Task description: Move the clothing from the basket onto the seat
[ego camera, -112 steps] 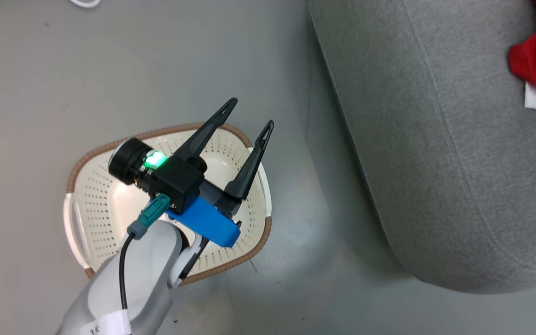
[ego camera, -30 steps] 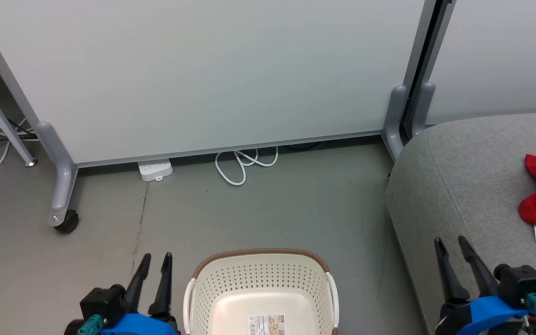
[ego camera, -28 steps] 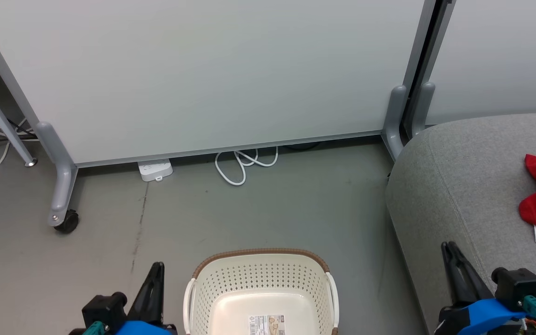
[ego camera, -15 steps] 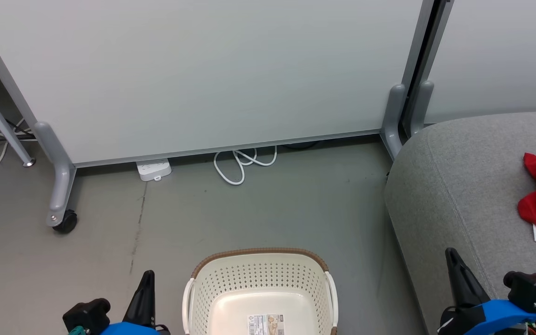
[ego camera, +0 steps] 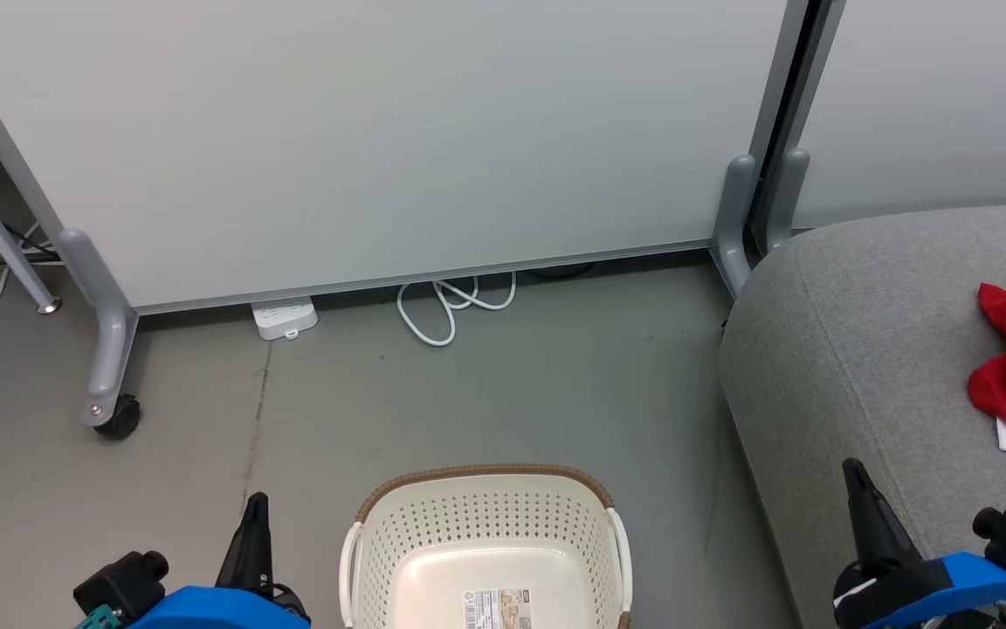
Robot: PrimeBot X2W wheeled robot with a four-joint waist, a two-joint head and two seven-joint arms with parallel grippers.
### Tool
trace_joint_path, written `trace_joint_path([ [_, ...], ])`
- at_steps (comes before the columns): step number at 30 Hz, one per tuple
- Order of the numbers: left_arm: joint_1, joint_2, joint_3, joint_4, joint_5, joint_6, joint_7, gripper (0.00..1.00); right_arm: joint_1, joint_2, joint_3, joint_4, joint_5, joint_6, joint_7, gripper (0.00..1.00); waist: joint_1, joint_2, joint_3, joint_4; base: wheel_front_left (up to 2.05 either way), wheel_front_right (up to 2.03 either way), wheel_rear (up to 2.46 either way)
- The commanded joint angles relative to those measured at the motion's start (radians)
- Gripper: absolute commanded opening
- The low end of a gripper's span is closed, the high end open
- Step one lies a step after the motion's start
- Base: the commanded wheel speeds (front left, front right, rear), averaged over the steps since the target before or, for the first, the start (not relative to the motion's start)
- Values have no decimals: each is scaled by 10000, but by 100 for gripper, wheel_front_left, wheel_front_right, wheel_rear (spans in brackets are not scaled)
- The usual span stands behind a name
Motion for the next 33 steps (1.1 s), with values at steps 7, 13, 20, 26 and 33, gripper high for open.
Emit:
trace_joint_path([
  [7,-400,-26,349,-348,-1163,-11,319,0,-413,-48,-64,-70,1407,2,200,0,0,-1,17,-35,0,0,0],
  [13,-439,-59,489,-444,-1765,-12,498,0,-487,-52,-83,-46,2132,3,301,0,0,-1,28,-57,0,0,0],
  [20,-500,-98,682,-572,-2559,-14,733,0,-568,-56,-110,-16,3071,3,435,0,0,-1,43,-89,0,0,0],
  [26,-552,-128,826,-678,-3195,-15,925,0,-640,-60,-131,11,3836,3,548,0,0,-1,56,-116,0,0,0],
  [33,-585,-160,999,-788,-3894,-17,1137,0,-709,-64,-153,40,4672,3,673,0,0,-1,71,-147,0,0,0],
])
